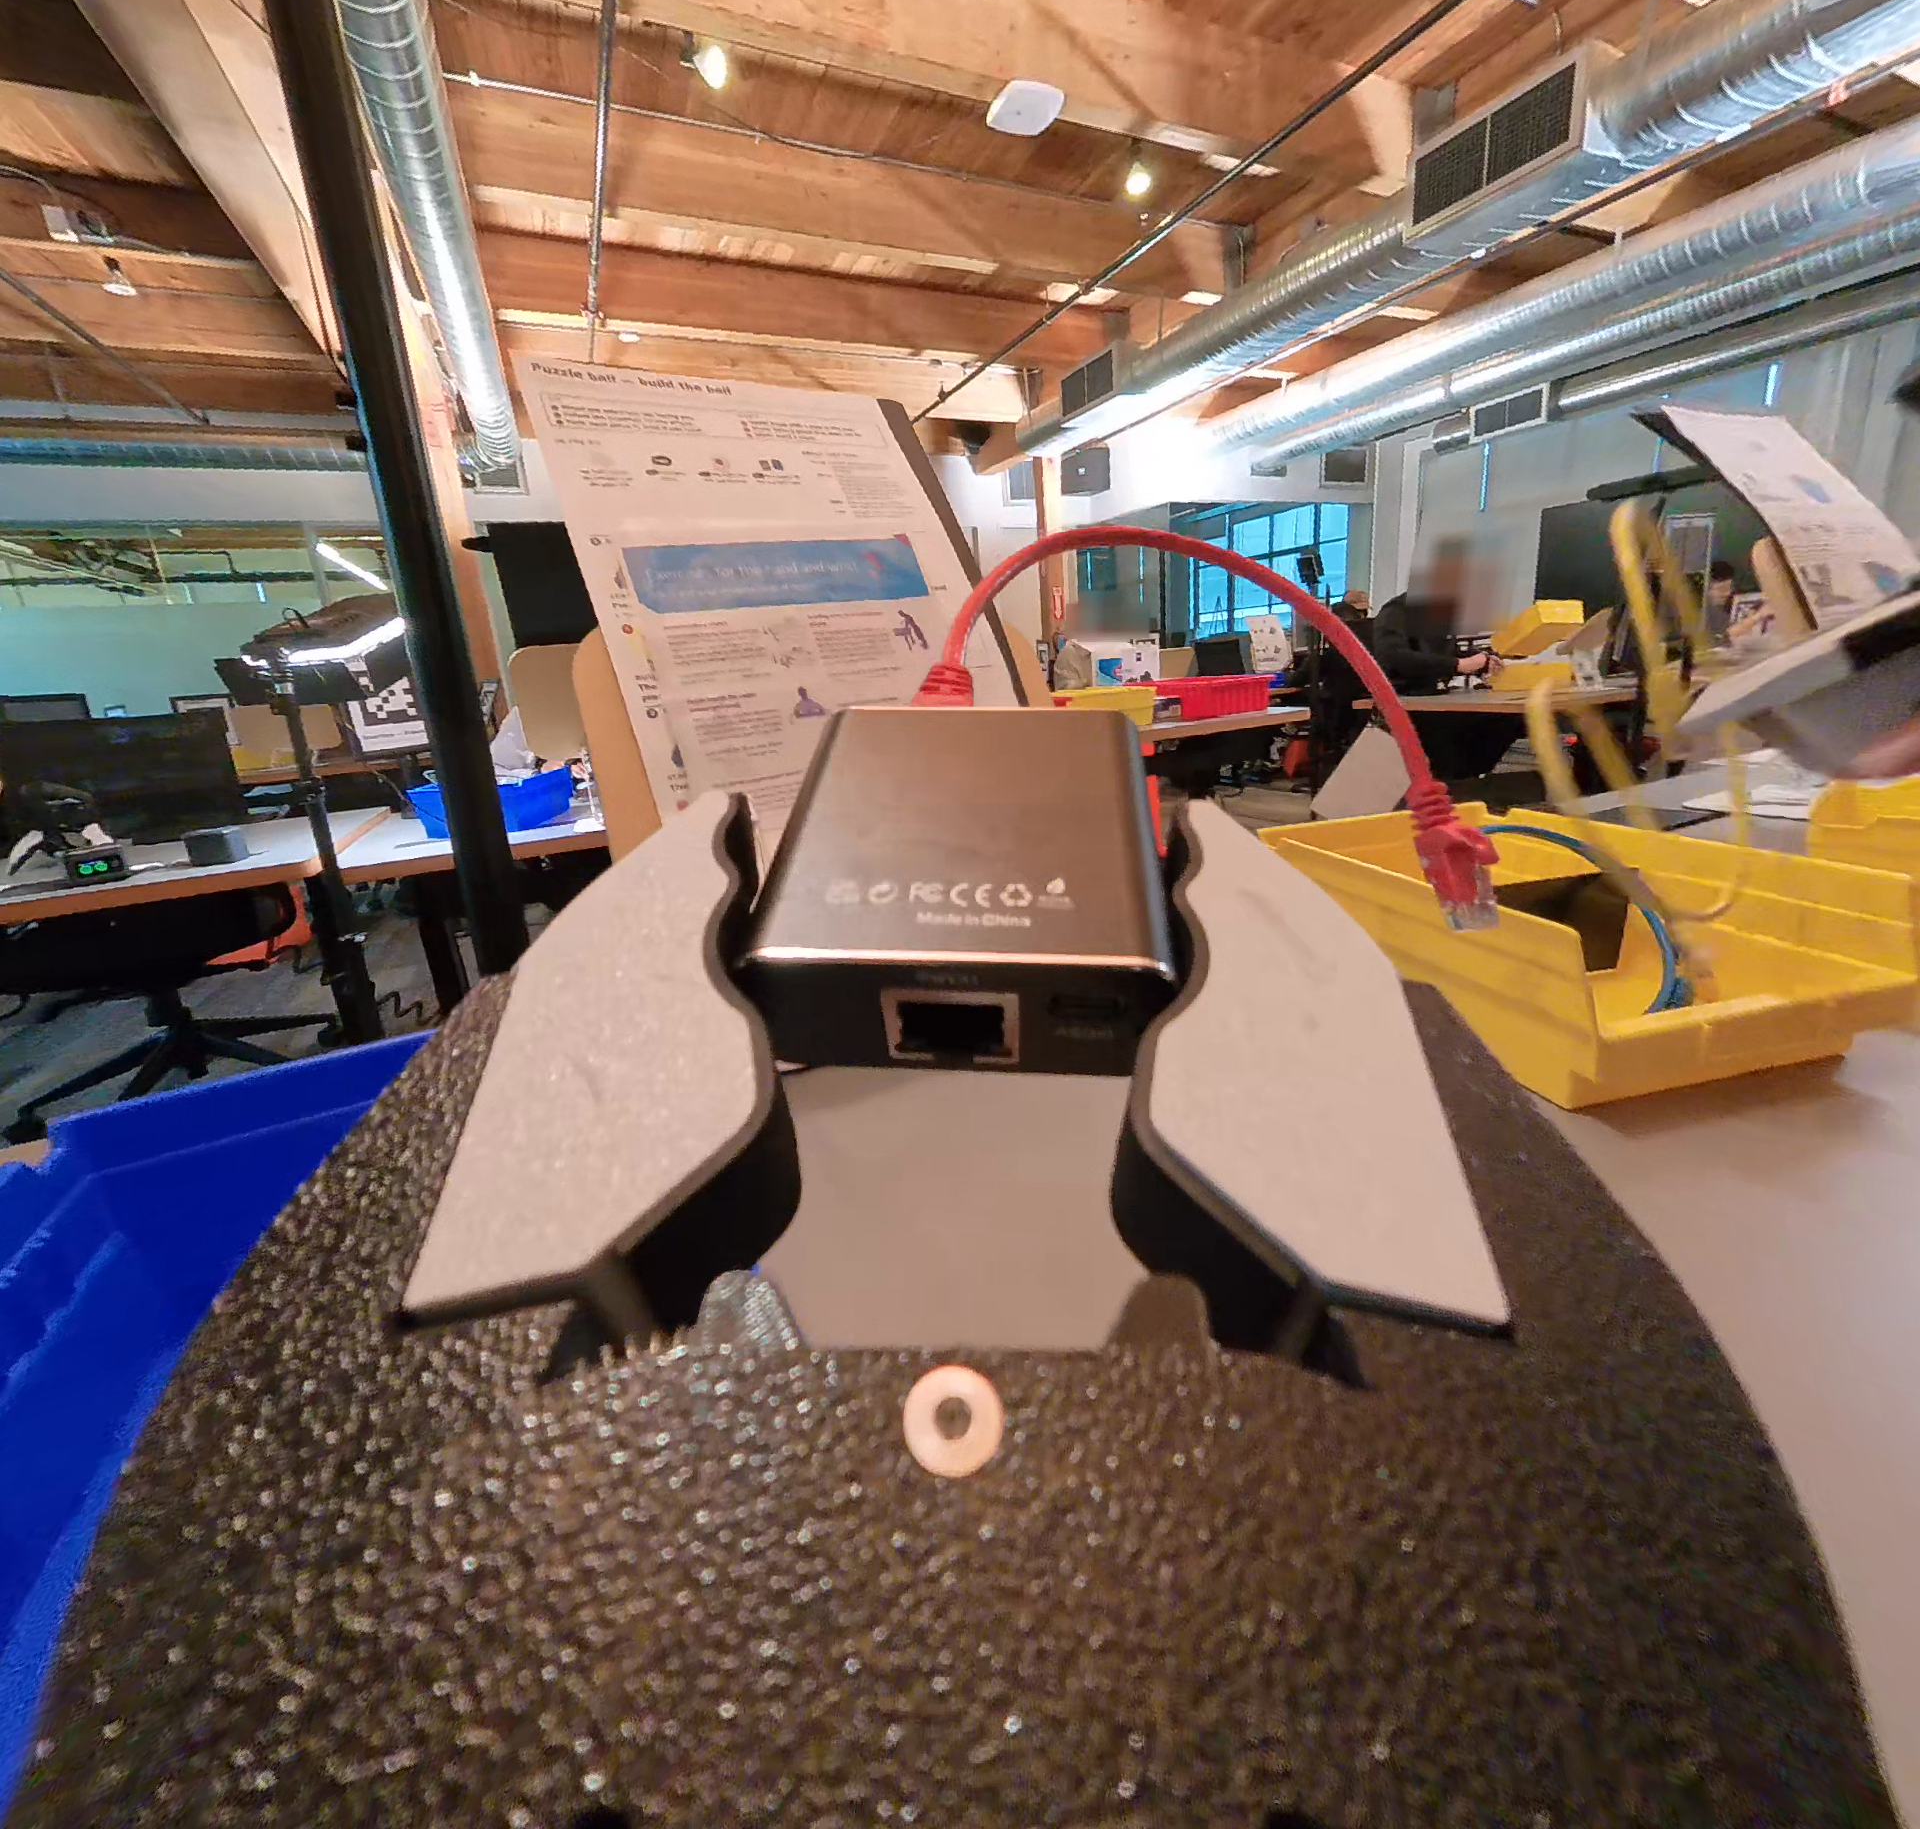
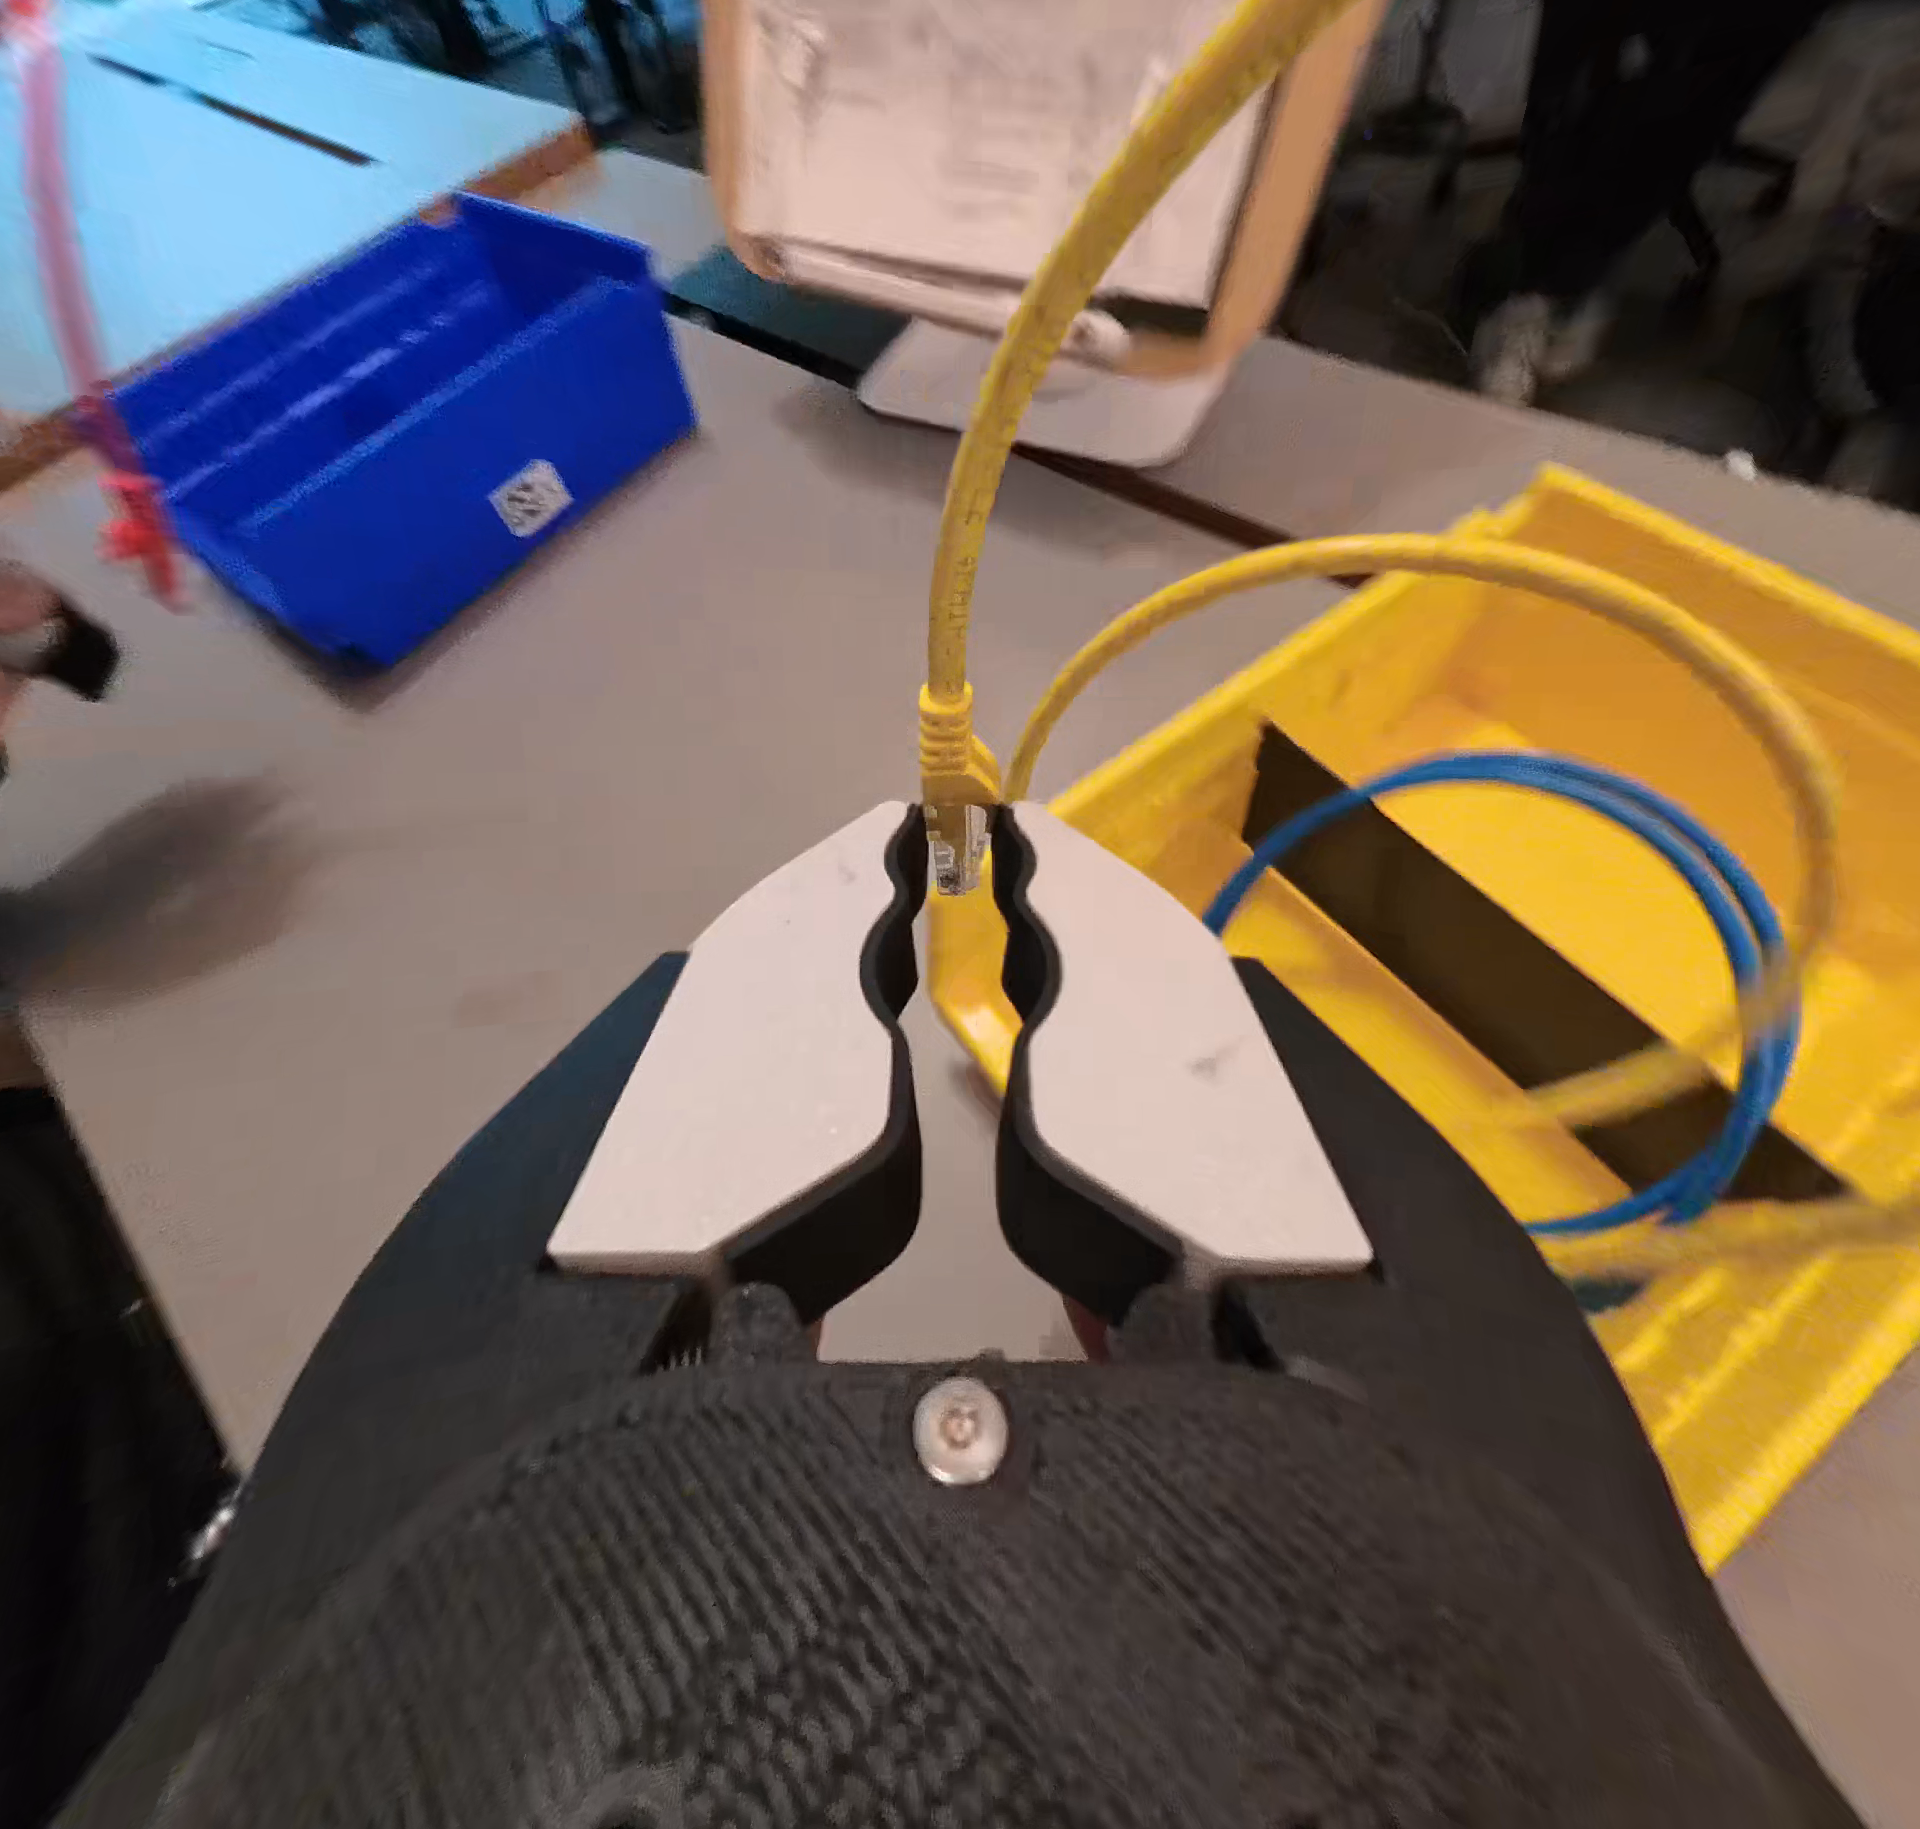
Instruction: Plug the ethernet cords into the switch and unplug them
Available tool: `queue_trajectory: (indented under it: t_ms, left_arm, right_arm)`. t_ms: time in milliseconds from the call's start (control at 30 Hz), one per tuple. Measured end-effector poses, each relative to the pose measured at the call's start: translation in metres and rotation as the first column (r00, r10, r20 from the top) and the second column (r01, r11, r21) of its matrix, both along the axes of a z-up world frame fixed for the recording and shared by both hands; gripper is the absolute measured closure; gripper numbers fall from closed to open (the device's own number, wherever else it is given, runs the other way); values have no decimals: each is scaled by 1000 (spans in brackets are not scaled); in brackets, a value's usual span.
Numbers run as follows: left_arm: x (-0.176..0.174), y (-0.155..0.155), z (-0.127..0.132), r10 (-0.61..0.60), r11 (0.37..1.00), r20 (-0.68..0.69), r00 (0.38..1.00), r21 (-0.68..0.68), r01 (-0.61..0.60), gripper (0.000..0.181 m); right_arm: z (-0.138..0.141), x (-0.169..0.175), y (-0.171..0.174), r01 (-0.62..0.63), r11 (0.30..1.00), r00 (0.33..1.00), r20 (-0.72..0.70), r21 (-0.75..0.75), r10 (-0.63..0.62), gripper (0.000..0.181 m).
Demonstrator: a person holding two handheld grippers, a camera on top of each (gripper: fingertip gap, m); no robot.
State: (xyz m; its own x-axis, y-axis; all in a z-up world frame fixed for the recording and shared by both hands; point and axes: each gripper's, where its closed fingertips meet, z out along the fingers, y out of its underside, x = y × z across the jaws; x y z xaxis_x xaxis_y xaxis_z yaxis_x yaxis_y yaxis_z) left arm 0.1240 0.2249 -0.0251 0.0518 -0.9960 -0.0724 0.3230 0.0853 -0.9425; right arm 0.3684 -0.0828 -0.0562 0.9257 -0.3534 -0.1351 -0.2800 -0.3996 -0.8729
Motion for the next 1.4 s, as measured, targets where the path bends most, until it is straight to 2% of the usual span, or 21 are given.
queue_trajectory:
  t_ms: [167,267,400,467,533,600,667,733,767,800,833,867,900,933,1033,1167,1233,1333,1400]
  left_arm:
    - [9,-7,-11,-24,1000,-42,999,9,25,107]
    - [12,-11,-16,-35,999,-57,998,18,36,107]
    - [15,-14,-21,-49,999,-75,996,20,51,107]
    - [17,-17,-24,-53,998,-87,995,25,56,107]
    - [18,-20,-26,-58,998,-94,994,32,62,107]
    - [19,-22,-27,-55,997,-102,993,52,60,107]
    - [20,-25,-29,-58,995,-106,993,71,66,107]
    - [22,-30,-33,-69,993,-115,991,86,79,107]
    - [24,-34,-36,-72,991,-123,990,103,85,107]
    - [25,-37,-39,-70,988,-132,989,129,87,107]
    - [27,-42,-43,-68,983,-146,987,160,92,107]
    - [29,-48,-47,-73,976,-161,984,192,103,107]
    - [31,-54,-51,-81,969,-173,982,219,119,107]
    - [32,-61,-55,-95,960,-182,979,242,138,107]
    - [33,-85,-64,-154,926,-220,963,307,218,107]
    - [29,-114,-66,-243,863,-243,939,387,324,107]
    - [27,-124,-67,-301,851,-244,922,367,376,107]
    - [24,-139,-72,-397,819,-232,888,348,457,107]
    - [22,-148,-73,-432,805,-220,874,342,484,107]
  right_arm:
    - [-59,33,-4,117,993,986,-115,-32,-120,169]
    - [-83,37,-4,157,986,970,-177,-57,-165,169]
    - [-121,46,-16,247,947,947,-157,-206,-281,169]
    - [-129,41,-14,228,947,940,-203,-228,-275,166]
    - [-118,41,-14,270,945,931,-200,-184,-305,154]
    - [-93,35,-13,320,944,931,-158,-86,-330,139]
    - [-69,7,-4,292,956,946,-151,13,-286,121]
    - [-44,-48,21,174,971,970,-199,162,-141,120]
    - [-24,-88,39,82,949,973,-230,304,-11,120]
    - [-2,-134,57,-32,887,961,-231,460,154,120]
    - [16,-182,71,-144,799,924,-209,583,319,128]
    - [27,-221,82,-223,717,881,-178,660,438,132]
    - [29,-246,95,-245,672,858,-166,699,486,133]
    - [23,-257,110,-226,672,857,-184,705,481,133]
    - [-3,-247,143,-91,740,860,-321,667,396,122]
    - [-25,-212,147,78,744,874,-404,663,268,123]
    - [-36,-211,149,87,742,844,-445,665,300,123]
    - [-37,-210,149,156,674,760,-524,722,385,131]
    - [-44,-211,153,176,673,725,-557,718,404,134]
